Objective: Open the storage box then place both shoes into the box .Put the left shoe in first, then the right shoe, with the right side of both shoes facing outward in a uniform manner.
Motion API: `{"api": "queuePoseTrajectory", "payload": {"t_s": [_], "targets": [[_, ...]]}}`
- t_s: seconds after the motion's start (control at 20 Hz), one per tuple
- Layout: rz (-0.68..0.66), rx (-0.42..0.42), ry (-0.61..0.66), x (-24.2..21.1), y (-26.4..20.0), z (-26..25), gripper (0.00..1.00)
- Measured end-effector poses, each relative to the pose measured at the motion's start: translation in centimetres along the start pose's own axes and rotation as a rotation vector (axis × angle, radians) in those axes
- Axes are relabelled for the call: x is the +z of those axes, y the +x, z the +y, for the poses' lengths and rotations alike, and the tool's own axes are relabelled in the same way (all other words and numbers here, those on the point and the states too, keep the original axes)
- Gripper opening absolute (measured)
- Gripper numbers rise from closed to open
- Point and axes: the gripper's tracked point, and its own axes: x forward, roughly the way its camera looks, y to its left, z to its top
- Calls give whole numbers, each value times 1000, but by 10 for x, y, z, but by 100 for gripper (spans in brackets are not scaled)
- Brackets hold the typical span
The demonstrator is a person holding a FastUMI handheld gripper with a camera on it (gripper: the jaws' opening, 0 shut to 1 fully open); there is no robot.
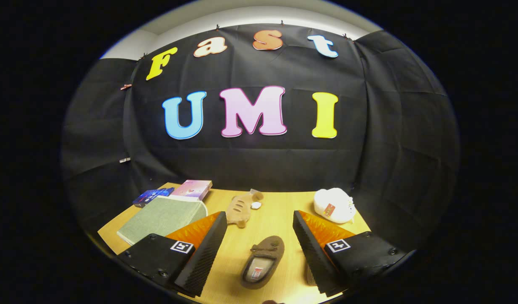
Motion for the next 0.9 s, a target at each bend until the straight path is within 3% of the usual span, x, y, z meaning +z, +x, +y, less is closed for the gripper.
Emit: {"api": "queuePoseTrajectory", "payload": {"t_s": [0.3, 0.7, 0.9], "targets": [[161, 200, 89, -39, 23, 50, 99], [465, 597, 350, -111, 16, 136, 98], [619, 728, 529, -139, 15, 163, 99]]}}
